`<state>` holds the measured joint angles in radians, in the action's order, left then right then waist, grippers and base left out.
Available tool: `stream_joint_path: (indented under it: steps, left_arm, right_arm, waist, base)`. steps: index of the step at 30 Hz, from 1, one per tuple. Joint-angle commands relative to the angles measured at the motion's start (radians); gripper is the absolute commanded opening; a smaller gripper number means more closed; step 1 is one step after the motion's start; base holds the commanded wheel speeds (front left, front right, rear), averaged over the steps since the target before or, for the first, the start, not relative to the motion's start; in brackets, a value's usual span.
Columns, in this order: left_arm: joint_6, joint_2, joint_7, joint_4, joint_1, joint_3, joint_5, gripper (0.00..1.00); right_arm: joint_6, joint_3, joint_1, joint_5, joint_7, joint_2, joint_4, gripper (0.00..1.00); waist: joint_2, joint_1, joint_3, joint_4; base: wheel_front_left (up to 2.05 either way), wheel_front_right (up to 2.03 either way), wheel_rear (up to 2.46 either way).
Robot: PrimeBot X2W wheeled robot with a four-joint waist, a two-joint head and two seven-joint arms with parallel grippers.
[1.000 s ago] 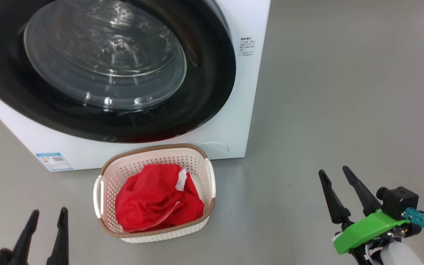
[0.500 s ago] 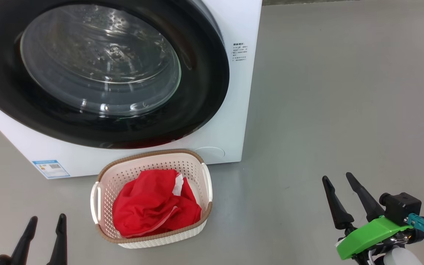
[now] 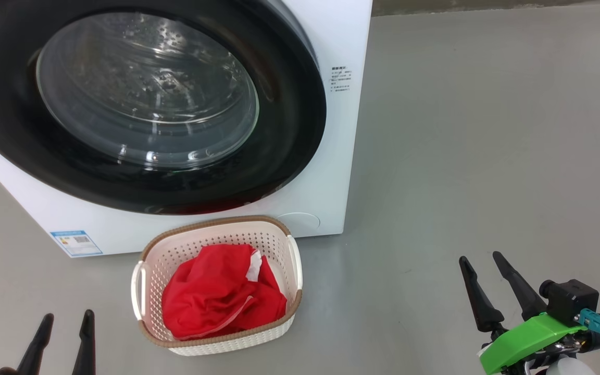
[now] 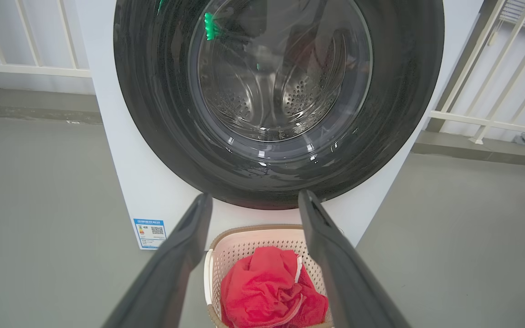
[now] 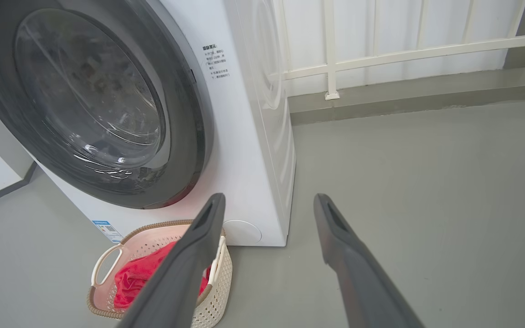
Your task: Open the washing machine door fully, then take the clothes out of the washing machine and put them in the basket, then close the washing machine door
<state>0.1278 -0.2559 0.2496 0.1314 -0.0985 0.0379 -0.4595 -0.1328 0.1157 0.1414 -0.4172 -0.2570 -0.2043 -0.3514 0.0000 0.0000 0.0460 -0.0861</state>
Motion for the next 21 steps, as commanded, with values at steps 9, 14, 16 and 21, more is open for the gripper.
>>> stream_joint_path:
  steps: [9,14,16,21]
  left_arm:
    - [0.003,-0.017,0.012,-0.021,0.02,-0.043,0.018,1.0]
    - [0.003,-0.017,0.012,-0.021,0.022,-0.043,0.021,1.0]
    - [0.003,-0.017,0.012,-0.021,0.023,-0.043,0.022,1.0]
    - [0.0,0.037,-0.003,0.041,-0.001,0.008,0.008,0.0]
  right_arm:
    - [0.002,0.021,0.002,-0.001,-0.005,-0.016,0.023,1.0]
    - [0.002,0.021,0.003,-0.001,-0.005,-0.016,0.024,1.0]
    - [0.002,0.021,0.003,0.0,-0.005,-0.016,0.025,1.0]
    - [0.0,0.004,-0.011,-0.001,0.002,0.019,-0.041,0.0]
  waist:
    - [0.0,0.0,-0.007,0.0]
    - [0.0,0.0,-0.005,0.001]
    - [0.0,0.0,-0.004,0.002]
    - [0.0,0.0,-0.004,0.002]
  base:
    - [0.0,0.0,0.0]
    - [0.0,0.0,0.0]
    - [0.0,0.0,0.0]
    - [0.0,0.0,0.0]
